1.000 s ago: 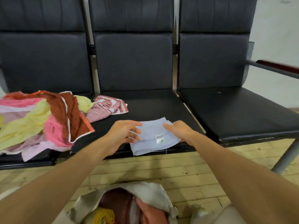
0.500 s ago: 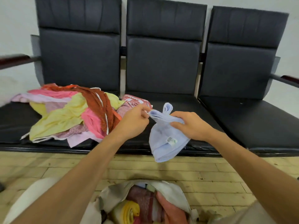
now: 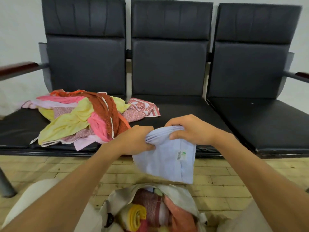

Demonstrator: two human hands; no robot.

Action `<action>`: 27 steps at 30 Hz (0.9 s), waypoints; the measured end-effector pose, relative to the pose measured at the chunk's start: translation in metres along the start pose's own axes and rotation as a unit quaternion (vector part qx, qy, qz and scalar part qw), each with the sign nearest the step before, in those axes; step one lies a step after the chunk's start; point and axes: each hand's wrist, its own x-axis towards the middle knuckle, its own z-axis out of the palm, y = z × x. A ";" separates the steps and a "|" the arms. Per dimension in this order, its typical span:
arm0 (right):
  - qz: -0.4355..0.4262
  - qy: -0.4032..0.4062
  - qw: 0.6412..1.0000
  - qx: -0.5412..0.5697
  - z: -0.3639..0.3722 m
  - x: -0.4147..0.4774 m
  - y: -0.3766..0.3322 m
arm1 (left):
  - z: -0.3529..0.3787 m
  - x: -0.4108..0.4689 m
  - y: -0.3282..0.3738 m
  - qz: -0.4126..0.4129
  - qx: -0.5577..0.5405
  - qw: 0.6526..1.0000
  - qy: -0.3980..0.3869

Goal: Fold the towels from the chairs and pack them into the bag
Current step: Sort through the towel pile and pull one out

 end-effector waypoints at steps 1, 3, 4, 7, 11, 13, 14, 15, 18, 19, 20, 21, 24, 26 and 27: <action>0.016 -0.003 1.000 0.007 -0.005 0.000 0.005 | 0.000 0.004 0.000 0.002 -0.010 1.000 -0.013; 0.048 -0.033 0.998 -0.004 -0.013 0.003 0.017 | -0.005 0.016 0.000 0.008 -0.031 0.998 -0.049; 0.059 -0.053 0.997 -0.023 -0.015 0.006 0.024 | -0.009 0.023 -0.001 0.008 -0.040 0.997 -0.070; 0.082 -0.061 0.994 -0.034 -0.016 0.020 0.048 | -0.017 0.045 -0.013 -0.012 -0.070 0.992 -0.103; 0.129 0.051 0.990 -0.025 0.007 0.032 0.087 | 0.009 0.072 -0.036 -0.073 -0.067 0.995 0.027; 0.167 0.109 0.979 -0.047 0.020 0.036 0.099 | 0.022 0.084 -0.041 -0.076 -0.062 0.990 0.101; 0.182 0.141 0.971 -0.063 0.024 0.038 0.102 | 0.024 0.088 -0.042 -0.073 -0.058 0.986 0.137; 0.190 0.178 0.963 -0.072 0.026 0.041 0.101 | 0.025 0.092 -0.042 -0.066 -0.051 0.981 0.174; 0.183 0.246 0.945 -0.110 0.024 0.045 0.095 | 0.028 0.097 -0.043 -0.048 -0.041 0.972 0.227; 0.176 0.241 0.946 -0.129 0.025 0.044 0.093 | 0.030 0.096 -0.045 -0.046 -0.046 0.974 0.219; 0.169 0.227 0.948 -0.144 0.026 0.042 0.092 | 0.032 0.094 -0.049 -0.040 -0.057 0.977 0.200; 0.163 0.209 0.952 -0.154 0.027 0.039 0.092 | 0.034 0.090 -0.052 -0.029 -0.070 0.982 0.174; 0.144 0.176 0.959 -0.170 0.030 0.028 0.095 | 0.034 0.076 -0.059 0.036 -0.110 0.985 0.129; 0.119 0.171 0.965 -0.157 0.031 0.022 0.097 | 0.034 0.067 -0.062 0.082 -0.113 0.980 0.141; 0.106 0.157 0.970 -0.154 0.032 0.020 0.098 | 0.034 0.064 -0.063 0.094 -0.111 0.979 0.146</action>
